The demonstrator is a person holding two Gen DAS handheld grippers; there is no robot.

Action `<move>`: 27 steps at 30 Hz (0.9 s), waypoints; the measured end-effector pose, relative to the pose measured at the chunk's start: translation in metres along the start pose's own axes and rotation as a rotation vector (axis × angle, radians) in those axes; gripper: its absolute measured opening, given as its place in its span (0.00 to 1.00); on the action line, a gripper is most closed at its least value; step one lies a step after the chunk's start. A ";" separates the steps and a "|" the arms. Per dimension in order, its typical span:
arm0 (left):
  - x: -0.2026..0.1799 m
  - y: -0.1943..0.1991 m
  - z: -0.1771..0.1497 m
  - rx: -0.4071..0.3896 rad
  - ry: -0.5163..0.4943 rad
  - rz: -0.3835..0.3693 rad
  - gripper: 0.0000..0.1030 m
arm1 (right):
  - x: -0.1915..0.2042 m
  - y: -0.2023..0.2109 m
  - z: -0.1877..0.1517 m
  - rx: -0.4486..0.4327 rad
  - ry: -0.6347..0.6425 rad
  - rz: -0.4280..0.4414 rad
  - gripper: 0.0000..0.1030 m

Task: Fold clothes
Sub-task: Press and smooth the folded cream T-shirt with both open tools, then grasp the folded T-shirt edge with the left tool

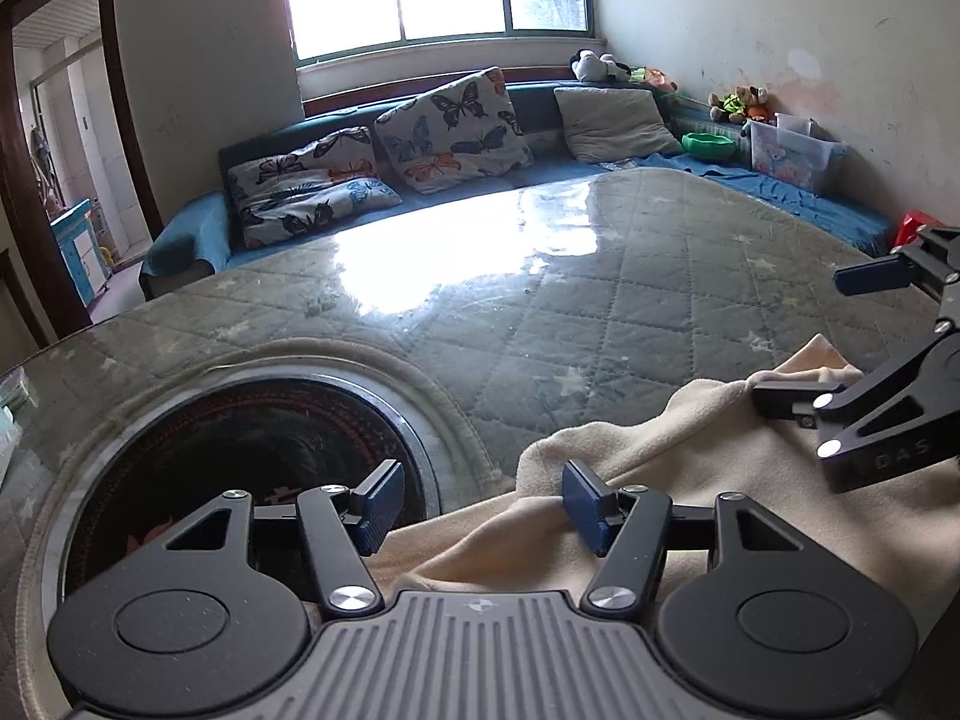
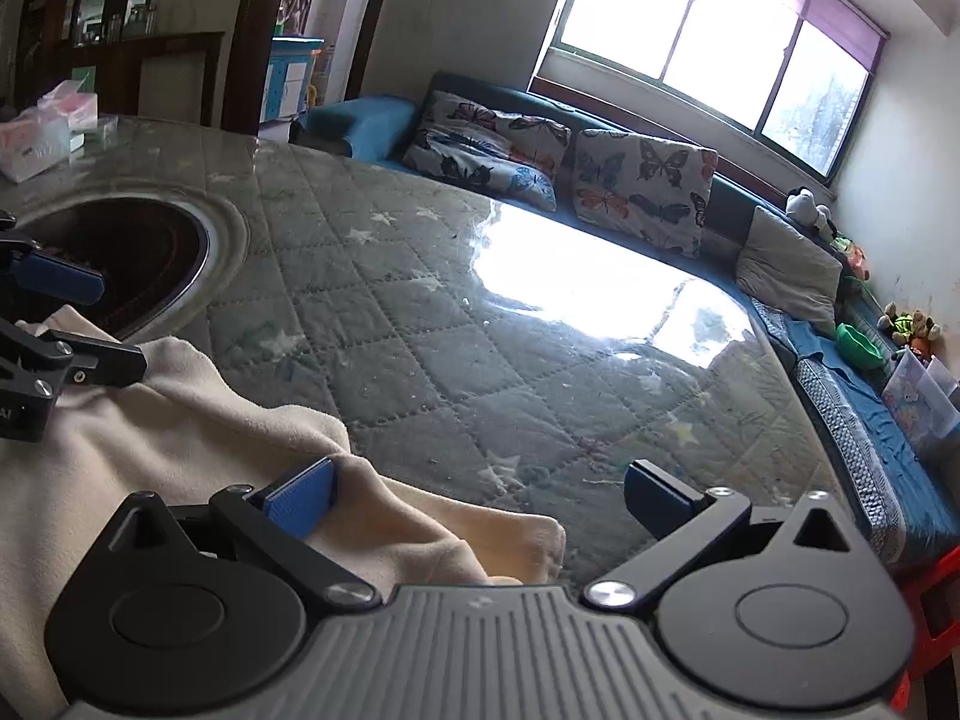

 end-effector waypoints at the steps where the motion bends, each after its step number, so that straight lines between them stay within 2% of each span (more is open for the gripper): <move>1: 0.002 0.003 -0.001 -0.004 0.011 0.003 0.61 | -0.001 0.006 0.002 -0.010 0.000 0.001 1.00; 5: 0.014 0.020 -0.005 -0.020 0.064 0.013 0.60 | 0.005 0.033 0.007 -0.048 0.018 0.043 1.00; 8: 0.027 0.037 -0.013 -0.025 0.115 0.028 0.68 | 0.020 0.055 0.003 -0.064 0.051 0.103 1.00; 10: 0.036 0.048 -0.023 -0.019 0.153 0.042 0.72 | 0.037 0.068 -0.004 -0.065 0.082 0.151 1.00; 18: 0.059 0.083 -0.067 0.009 0.285 0.077 0.73 | 0.120 0.108 -0.031 -0.072 0.250 0.325 0.98; 22: 0.052 0.098 -0.078 -0.003 0.299 0.047 0.73 | 0.158 0.120 -0.038 -0.082 0.322 0.391 0.91; 27: 0.034 0.104 -0.086 -0.006 0.258 0.002 0.73 | 0.188 0.131 -0.054 -0.061 0.381 0.480 0.90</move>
Point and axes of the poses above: each gripper's, at about its wrist camera, not at the fingertips, and y roughly against the way its jaws point, x to its left, z to its top, the point moved 9 cm from there along -y, roughly the way its jaws point, and after that the axes turned 8 degrees about -y, right-handed, at the moved point
